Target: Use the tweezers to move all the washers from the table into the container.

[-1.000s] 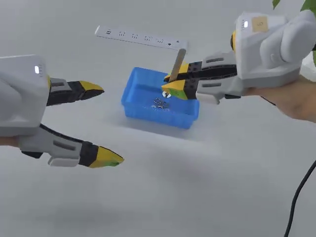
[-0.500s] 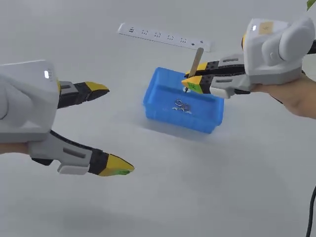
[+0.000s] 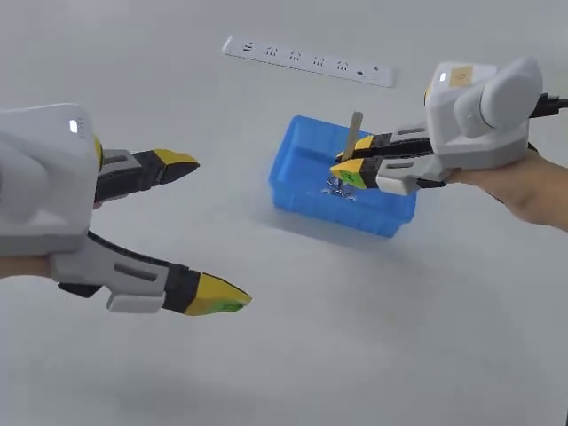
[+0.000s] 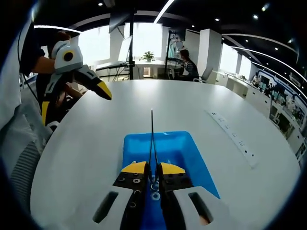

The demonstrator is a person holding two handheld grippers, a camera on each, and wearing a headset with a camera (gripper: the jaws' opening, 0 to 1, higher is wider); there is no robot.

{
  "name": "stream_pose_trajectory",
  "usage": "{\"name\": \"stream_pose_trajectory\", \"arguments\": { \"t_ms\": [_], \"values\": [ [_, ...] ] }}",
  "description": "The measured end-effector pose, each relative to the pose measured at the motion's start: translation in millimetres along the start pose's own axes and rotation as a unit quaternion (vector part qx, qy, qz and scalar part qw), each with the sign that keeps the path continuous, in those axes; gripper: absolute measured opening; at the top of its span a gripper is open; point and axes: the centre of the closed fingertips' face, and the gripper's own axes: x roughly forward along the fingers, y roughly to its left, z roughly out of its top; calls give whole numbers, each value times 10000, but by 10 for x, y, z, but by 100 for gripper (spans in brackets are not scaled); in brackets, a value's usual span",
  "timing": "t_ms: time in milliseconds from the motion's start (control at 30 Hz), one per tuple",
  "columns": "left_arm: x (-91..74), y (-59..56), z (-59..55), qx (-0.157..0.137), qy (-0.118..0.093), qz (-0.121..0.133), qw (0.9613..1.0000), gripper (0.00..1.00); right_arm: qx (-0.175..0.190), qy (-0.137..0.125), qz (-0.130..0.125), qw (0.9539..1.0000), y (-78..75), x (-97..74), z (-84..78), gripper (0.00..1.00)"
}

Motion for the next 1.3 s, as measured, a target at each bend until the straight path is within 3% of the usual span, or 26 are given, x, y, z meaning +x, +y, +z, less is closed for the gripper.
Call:
{"name": "stream_pose_trajectory", "arguments": {
  "t_ms": [300, 500, 667, 900, 1033, 1200, 1300],
  "values": [
    [-5, -7, 5, -97, -46, -28, 9999, 99, 160, 15, -36, 9999, -11, -23, -29, 10],
    [12, -26, -8, -74, -10, -21, 10000, 99, 64, -11, -91, 9999, -13, -41, -17, 8],
    [21, 21, 59, -114, -87, -23, 9999, 99, -57, -66, -110, 9999, -6, -60, 42, 7],
    [107, 196, 294, 59, -315, -11, 9995, 97, -151, -128, -102, 9998, 20, -78, 114, 7],
    [232, 363, 410, 69, -370, -28, 9993, 93, -299, -101, -41, 9995, 83, -108, 158, 7],
    [437, 429, 825, 335, -765, -156, 9964, 83, -518, -94, -4, 9986, 132, -138, 217, 7],
    [582, 413, 968, 475, -801, -324, 9951, 79, -550, -108, -8, 9984, 135, -149, 235, 7]
  ]
}}
